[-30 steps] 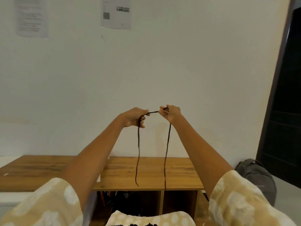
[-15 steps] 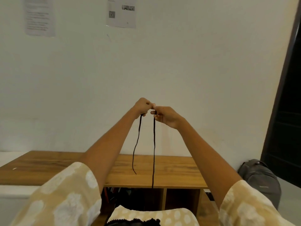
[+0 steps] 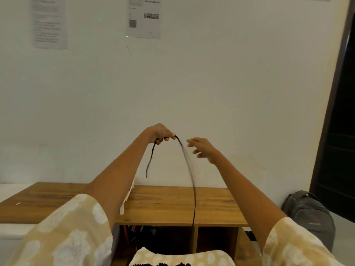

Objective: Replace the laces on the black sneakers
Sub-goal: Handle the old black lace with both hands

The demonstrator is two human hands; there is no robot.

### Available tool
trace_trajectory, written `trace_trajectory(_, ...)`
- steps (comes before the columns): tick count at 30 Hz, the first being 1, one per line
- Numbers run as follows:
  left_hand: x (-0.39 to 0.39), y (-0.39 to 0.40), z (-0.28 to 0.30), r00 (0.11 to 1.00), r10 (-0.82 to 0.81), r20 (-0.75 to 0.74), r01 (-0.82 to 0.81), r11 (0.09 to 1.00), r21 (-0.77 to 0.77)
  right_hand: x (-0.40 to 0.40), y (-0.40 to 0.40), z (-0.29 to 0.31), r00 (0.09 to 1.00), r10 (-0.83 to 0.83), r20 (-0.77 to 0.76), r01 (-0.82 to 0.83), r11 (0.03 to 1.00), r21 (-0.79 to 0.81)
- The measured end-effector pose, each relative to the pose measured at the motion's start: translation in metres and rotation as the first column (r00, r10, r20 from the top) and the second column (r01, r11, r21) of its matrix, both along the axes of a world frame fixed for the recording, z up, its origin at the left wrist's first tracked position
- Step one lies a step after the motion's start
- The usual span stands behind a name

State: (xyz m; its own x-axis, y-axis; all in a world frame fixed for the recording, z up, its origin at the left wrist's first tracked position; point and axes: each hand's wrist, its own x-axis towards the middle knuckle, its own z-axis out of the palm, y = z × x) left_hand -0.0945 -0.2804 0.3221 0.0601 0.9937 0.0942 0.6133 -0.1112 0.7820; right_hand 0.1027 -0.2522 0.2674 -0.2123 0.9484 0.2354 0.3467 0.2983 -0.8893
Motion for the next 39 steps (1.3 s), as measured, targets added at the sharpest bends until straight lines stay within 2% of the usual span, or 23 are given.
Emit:
trace_trajectory(2,0.01,0.004,-0.001,1.0,0.007,0.001,-0.007,0.999,0.035,-0.014,-0.007,0.005,0.986,0.154,-0.057,-0.152,0.988,0.034)
trace_trajectory(5,0.021,0.008,-0.004,0.998,0.06,0.026,-0.062,0.993,0.101,-0.027,-0.007,0.015,0.979,0.161,-0.122,-0.142,0.978,0.151)
trace_trajectory(8,0.02,0.005,-0.002,0.994,0.067,0.083,-0.074,0.993,0.09,-0.027,0.0,0.019,0.981,0.036,-0.191,-0.005,0.987,0.16)
trace_trajectory(11,0.015,-0.001,0.002,0.976,-0.02,0.218,0.02,1.0,0.005,-0.018,0.013,0.015,0.941,-0.17,-0.293,0.211,0.97,0.117)
trace_trajectory(13,0.01,-0.003,0.002,0.948,-0.072,0.311,0.072,0.997,0.011,-0.011,0.021,0.008,0.914,-0.274,-0.3,0.311,0.947,0.081)
trace_trajectory(16,0.006,-0.003,0.003,0.893,-0.123,0.434,0.112,0.992,0.05,-0.008,0.028,-0.004,0.91,-0.332,-0.249,0.35,0.936,0.031)
trace_trajectory(18,0.008,-0.004,0.003,0.864,-0.139,0.485,0.124,0.99,0.063,-0.007,0.027,-0.01,0.926,-0.291,-0.239,0.293,0.956,-0.028)
trace_trajectory(19,0.01,-0.005,0.003,0.858,-0.141,0.494,0.123,0.99,0.068,-0.007,0.024,-0.011,0.946,-0.206,-0.25,0.197,0.979,-0.059)
trace_trajectory(21,0.014,-0.004,0.001,0.871,-0.131,0.474,0.112,0.991,0.068,-0.01,0.016,-0.008,0.945,0.084,-0.317,-0.117,0.989,-0.088)
trace_trajectory(23,0.018,-0.001,-0.002,0.879,-0.113,0.463,0.099,0.994,0.055,-0.016,0.008,0.0,0.896,0.273,-0.35,-0.309,0.95,-0.048)
trace_trajectory(28,0.015,-0.003,-0.006,0.857,-0.136,0.497,0.139,0.99,0.031,-0.023,0.001,0.02,0.906,0.323,-0.273,-0.297,0.945,0.135)
trace_trajectory(33,-0.007,-0.008,-0.002,0.839,-0.23,0.493,0.255,0.967,0.016,-0.007,0.001,0.023,0.848,0.426,-0.316,-0.419,0.903,0.092)
trace_trajectory(36,-0.012,-0.011,-0.005,0.858,-0.252,0.447,0.296,0.955,-0.03,-0.006,0.002,0.023,0.858,0.382,-0.342,-0.374,0.923,0.094)
trace_trajectory(39,-0.007,-0.012,-0.008,0.843,-0.273,0.463,0.341,0.938,-0.067,-0.013,0.004,0.025,0.91,0.302,-0.283,-0.276,0.952,0.128)
